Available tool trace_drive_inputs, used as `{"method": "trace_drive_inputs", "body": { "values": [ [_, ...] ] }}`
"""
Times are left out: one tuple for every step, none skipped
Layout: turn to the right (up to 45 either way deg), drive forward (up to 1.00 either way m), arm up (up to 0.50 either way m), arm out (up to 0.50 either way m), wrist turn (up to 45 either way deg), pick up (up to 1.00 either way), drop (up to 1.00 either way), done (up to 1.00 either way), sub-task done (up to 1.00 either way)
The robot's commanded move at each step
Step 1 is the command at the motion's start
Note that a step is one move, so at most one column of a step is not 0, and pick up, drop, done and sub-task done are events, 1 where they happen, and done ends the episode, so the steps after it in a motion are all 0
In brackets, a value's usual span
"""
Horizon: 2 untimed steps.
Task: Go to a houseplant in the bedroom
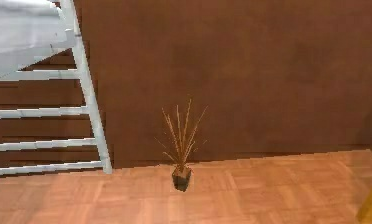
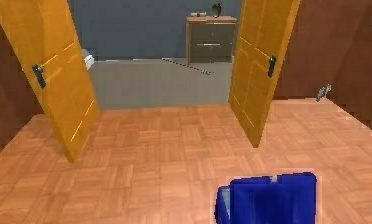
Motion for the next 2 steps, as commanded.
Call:
{"method": "trace_drive_inputs", "body": {
  "values": [
    [0.0, 0.5, 0.0, 0.0, 0.0, 0.0, 0.0, 0.0, 0.0],
    [0.0, 0.0, 0.0, 0.0, 0.0, 0.0, 0.0, 1.0, 0.0]
  ]
}}
